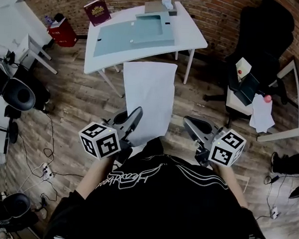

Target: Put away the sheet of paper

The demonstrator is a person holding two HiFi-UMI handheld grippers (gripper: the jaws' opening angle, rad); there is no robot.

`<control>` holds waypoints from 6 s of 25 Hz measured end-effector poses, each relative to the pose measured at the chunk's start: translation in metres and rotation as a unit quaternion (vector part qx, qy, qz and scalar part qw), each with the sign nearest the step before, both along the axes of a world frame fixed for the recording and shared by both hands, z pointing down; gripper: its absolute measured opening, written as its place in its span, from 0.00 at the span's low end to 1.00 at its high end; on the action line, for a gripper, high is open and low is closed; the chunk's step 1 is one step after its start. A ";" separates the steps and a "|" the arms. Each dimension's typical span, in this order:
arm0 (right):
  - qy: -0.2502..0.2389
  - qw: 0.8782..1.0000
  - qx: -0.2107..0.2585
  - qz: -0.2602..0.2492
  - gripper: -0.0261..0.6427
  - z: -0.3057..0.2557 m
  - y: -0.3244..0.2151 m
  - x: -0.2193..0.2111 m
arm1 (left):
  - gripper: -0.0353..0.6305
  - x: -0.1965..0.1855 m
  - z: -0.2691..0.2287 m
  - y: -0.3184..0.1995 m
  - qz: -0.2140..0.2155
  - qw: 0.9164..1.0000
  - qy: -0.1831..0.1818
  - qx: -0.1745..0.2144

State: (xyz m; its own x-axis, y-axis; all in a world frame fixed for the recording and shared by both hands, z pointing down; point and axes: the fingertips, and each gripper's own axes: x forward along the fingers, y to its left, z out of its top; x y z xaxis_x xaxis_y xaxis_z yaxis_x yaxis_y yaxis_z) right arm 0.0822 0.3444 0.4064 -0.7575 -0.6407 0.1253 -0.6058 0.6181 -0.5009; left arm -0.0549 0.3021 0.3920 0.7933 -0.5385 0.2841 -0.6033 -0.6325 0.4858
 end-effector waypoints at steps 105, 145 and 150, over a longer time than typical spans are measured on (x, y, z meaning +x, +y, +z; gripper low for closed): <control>0.020 0.993 -0.095 0.062 0.04 0.026 -0.568 -0.031 | 0.10 -0.165 0.175 -0.599 -0.121 0.947 0.115 -0.276; 0.007 0.997 -0.074 0.028 0.04 0.016 -0.583 0.044 | 0.10 0.008 0.206 -0.615 -0.082 0.948 0.012 -0.307; 0.006 0.997 -0.077 0.013 0.04 0.021 -0.589 0.051 | 0.10 0.013 0.217 -0.612 -0.099 0.939 0.011 -0.330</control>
State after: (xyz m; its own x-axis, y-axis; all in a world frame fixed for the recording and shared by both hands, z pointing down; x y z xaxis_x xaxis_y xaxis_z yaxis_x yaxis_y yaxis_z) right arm 0.1337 -0.2448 0.4277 -0.7387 -0.6326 0.2326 -0.6273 0.5188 -0.5808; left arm -0.0416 -0.3094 0.6093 0.7055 -0.3876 0.5933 -0.6630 -0.0654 0.7457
